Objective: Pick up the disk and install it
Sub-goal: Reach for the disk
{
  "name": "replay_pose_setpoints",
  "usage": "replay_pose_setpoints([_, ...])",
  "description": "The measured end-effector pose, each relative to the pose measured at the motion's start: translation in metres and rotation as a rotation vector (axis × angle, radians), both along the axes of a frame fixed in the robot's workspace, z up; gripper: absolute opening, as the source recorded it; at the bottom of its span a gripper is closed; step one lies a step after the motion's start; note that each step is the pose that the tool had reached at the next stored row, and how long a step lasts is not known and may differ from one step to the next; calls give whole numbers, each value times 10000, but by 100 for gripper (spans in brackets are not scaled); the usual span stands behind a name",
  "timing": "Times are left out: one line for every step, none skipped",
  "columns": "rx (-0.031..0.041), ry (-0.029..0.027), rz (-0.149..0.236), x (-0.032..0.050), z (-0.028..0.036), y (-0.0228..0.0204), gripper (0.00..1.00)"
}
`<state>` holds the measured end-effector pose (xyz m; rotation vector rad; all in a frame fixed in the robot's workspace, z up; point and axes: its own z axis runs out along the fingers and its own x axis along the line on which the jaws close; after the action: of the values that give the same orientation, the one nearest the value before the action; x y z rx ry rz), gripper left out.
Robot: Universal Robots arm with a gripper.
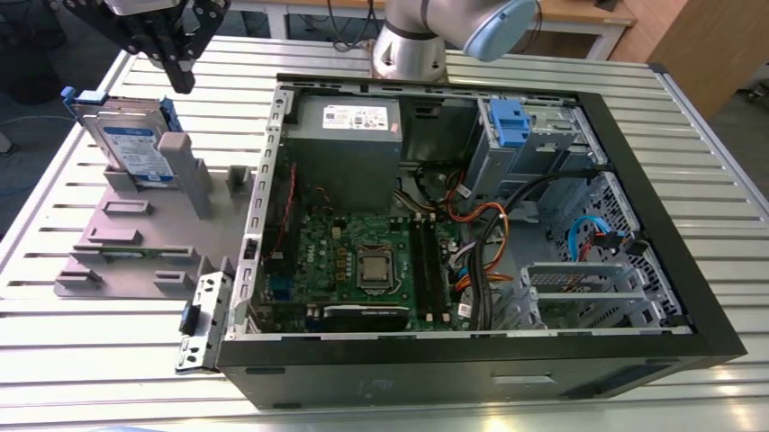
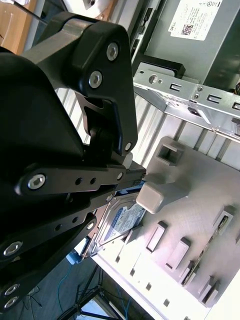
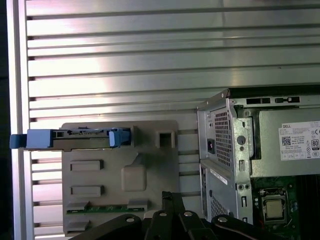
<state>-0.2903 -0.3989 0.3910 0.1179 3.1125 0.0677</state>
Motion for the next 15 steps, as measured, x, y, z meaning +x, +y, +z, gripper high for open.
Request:
replay_pose_setpoints([0,0,0,-2,0,0,11])
replay_pose_setpoints([0,1,-1,-4,0,0,11])
replay_pose_setpoints([0,0,-1,-5,0,0,11])
replay_pose_setpoints([0,1,0,-7,0,0,11])
replay_pose_setpoints([0,0,0,-9,-1,0,11])
replay_pose_setpoints([0,0,-1,-11,-1,0,11])
replay_pose_setpoints([0,0,-1,-13,-1,0,11])
replay_pose_setpoints([0,1,0,-34,-2,0,11])
replay_pose_setpoints([0,0,0,-56,-4,0,11])
replay_pose_setpoints([0,1,-1,-58,-4,0,11])
replay_pose_setpoints([0,0,-1,-60,-4,0,11])
replay_pose_setpoints([0,1,-1,-62,-4,0,11])
replay_pose_setpoints([0,0,-1,-64,-4,0,11])
replay_pose_setpoints([0,0,0,-66,-5,0,11])
replay_pose_setpoints([0,0,0,-68,-5,0,11])
